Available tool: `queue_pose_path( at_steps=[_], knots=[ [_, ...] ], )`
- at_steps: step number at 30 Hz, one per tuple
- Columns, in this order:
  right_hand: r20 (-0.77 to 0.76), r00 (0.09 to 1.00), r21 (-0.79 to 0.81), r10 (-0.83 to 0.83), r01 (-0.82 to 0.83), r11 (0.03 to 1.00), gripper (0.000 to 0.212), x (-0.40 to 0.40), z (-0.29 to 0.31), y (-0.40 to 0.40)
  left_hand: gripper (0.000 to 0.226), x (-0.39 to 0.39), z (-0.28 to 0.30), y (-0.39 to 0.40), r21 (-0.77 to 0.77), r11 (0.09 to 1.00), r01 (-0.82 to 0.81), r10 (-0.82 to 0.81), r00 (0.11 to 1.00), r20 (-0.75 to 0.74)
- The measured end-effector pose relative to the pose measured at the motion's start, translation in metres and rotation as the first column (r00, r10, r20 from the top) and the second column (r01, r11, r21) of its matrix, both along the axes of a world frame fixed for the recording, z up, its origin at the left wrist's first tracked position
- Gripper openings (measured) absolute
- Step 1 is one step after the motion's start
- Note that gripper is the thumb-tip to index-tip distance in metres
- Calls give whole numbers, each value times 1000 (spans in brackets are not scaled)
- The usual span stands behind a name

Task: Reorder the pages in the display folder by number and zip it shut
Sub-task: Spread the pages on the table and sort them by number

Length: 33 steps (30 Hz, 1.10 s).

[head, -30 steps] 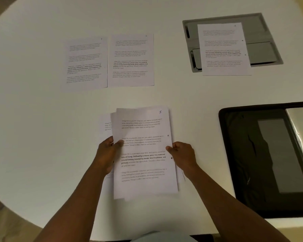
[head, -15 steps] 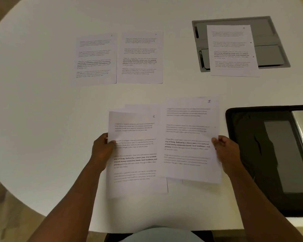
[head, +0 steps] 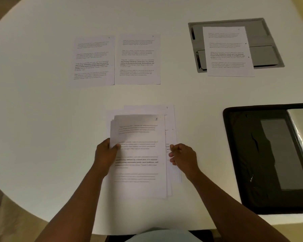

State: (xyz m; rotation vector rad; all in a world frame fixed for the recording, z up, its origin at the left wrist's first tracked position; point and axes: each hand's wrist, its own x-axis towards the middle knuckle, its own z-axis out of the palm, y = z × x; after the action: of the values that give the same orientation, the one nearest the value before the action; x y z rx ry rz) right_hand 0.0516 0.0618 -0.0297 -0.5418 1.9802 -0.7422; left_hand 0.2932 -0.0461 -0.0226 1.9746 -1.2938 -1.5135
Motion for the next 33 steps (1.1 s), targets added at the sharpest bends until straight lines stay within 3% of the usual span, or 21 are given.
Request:
queue_pose_path(
  at_steps=[5, 8, 11, 17, 20, 23, 25, 29, 33],
  knots=[
    [-344, 931, 9, 119, -124, 992, 6, 13, -6, 8, 27, 27, 0, -1, 77, 997, -6, 10, 999, -48],
    [-425, 888, 45, 174, -171, 984, 36, 26, -5, 9, 27, 37, -3, 0, 72, 993, -91, 93, 995, -35],
    [-545, 796, 203, 262, -179, 963, 69, 35, -1, 4, 27, 38, -3, 2, 62, 985, -164, 166, 985, -41],
    [-537, 790, 337, 295, -120, 934, 79, 38, 1, -9, 23, 19, -1, 3, 31, 988, -149, 149, 989, 6],
    [-534, 818, 211, 216, -118, 970, 67, 42, -4, -7, 24, 11, -2, 3, -31, 991, -132, 134, 987, 83],
    [-520, 849, -144, 93, -194, 970, 24, 52, -9, 1, 26, 5, 1, 2, -29, 991, -134, 135, 990, 45],
    [-501, 864, -338, 53, -252, 907, 11, 56, -9, 7, 25, 8, 2, 0, -8, 992, -129, 129, 991, 26],
    [-524, 835, -420, 169, -426, 802, 16, 58, -13, 18, 33, 16, 1, -5, 27, 993, -113, 113, 993, 22],
    [-329, 924, -467, 195, -339, 817, 18, 62, -3, 22, 52, 12, 1, -4, 6, 997, -76, 76, 996, 50]
  ],
)
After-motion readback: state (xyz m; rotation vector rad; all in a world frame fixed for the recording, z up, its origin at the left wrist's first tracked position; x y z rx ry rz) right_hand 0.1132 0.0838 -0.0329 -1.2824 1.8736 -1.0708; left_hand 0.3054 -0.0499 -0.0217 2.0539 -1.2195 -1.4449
